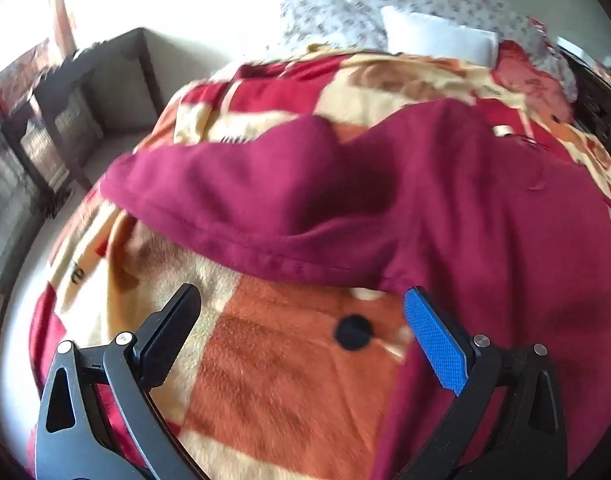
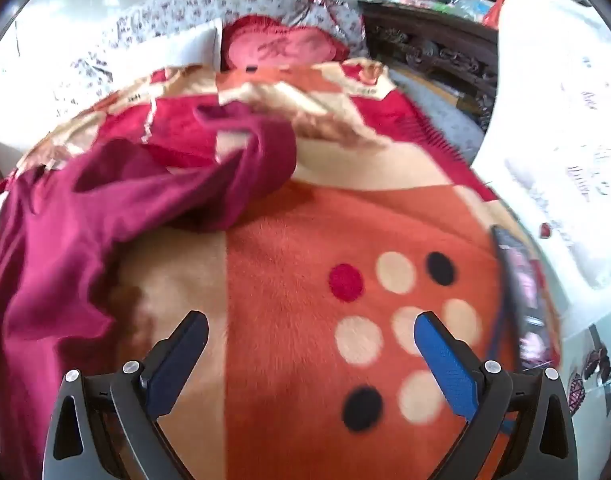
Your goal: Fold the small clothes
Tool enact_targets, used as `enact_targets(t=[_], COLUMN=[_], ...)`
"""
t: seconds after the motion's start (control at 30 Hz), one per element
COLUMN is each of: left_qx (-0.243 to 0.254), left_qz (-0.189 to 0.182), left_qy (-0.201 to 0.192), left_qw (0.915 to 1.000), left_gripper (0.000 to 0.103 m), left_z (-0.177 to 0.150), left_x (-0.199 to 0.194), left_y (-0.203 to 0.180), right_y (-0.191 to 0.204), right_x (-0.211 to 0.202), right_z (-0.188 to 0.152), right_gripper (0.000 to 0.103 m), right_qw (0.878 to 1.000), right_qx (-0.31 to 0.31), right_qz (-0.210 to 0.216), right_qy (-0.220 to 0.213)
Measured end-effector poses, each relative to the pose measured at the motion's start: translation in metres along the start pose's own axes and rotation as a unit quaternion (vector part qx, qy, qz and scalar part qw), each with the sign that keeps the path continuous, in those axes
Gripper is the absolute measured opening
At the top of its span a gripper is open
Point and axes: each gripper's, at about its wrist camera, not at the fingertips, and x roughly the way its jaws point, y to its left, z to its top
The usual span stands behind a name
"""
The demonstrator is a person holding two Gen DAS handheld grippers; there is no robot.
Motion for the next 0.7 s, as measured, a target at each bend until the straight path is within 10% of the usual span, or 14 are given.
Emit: enact_targets(t=[0.7], left_qx=[0.068], left_qz=[-0.065], left_qy=[-0.059], left_qw=[0.9937], left_gripper=[0.102], left_z=[-0.005], left_x=[-0.093], left_y=[-0.050], right_y=[0.066], right_x=[-0.146], right_z=[-0.001], right_gripper=[0.102], right_qw=[0.991], right_qx=[-0.098], right_qz=[0.070], right_qy=[-0.064])
